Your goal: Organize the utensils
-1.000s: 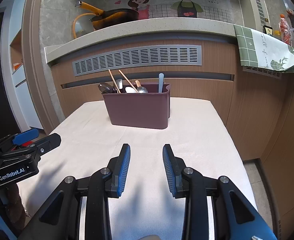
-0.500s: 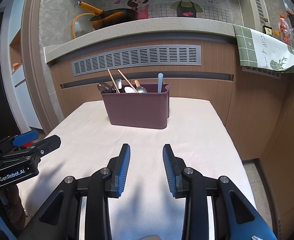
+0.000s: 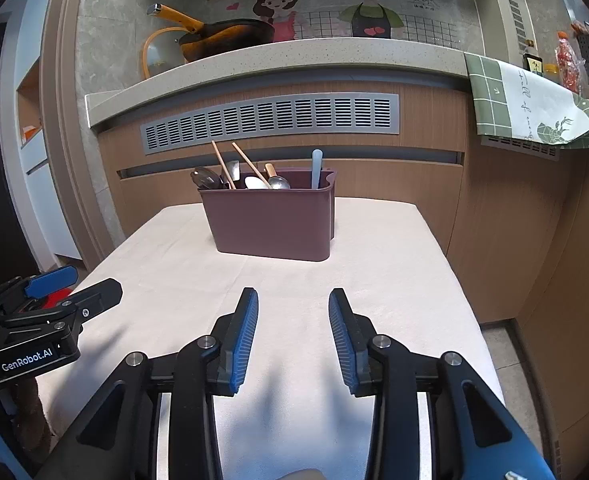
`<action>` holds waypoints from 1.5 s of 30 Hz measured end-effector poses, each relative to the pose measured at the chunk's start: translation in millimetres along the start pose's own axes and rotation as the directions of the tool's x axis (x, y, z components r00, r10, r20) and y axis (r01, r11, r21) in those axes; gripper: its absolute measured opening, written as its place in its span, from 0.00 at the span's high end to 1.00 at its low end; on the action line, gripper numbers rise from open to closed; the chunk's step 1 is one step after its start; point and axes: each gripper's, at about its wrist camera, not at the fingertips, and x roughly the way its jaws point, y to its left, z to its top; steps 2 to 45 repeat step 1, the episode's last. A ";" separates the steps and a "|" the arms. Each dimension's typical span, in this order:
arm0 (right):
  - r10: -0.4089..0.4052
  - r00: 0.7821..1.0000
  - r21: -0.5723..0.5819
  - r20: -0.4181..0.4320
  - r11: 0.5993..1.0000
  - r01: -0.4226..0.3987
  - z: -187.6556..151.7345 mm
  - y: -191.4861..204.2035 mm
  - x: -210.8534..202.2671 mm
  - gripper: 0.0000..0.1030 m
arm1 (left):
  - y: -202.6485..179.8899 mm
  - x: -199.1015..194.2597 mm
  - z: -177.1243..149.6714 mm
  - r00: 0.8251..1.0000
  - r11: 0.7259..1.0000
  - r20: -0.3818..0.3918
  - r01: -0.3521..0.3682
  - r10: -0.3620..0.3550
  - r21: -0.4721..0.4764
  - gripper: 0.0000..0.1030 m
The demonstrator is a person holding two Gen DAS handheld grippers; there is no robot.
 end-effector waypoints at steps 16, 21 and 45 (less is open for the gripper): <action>-0.004 1.000 -0.002 0.001 1.000 0.004 0.2 0.1 0.0 0.64 | 1.2 1.2 -0.2 1.000 1.000 -0.004 -0.001 0.001 -0.010 0.24; -0.004 1.000 -0.002 0.001 1.000 0.004 0.2 0.1 0.0 0.64 | 1.2 1.2 -0.2 1.000 1.000 -0.004 -0.001 0.001 -0.010 0.24; -0.004 1.000 -0.002 0.001 1.000 0.004 0.2 0.1 0.0 0.64 | 1.2 1.2 -0.2 1.000 1.000 -0.004 -0.001 0.001 -0.010 0.24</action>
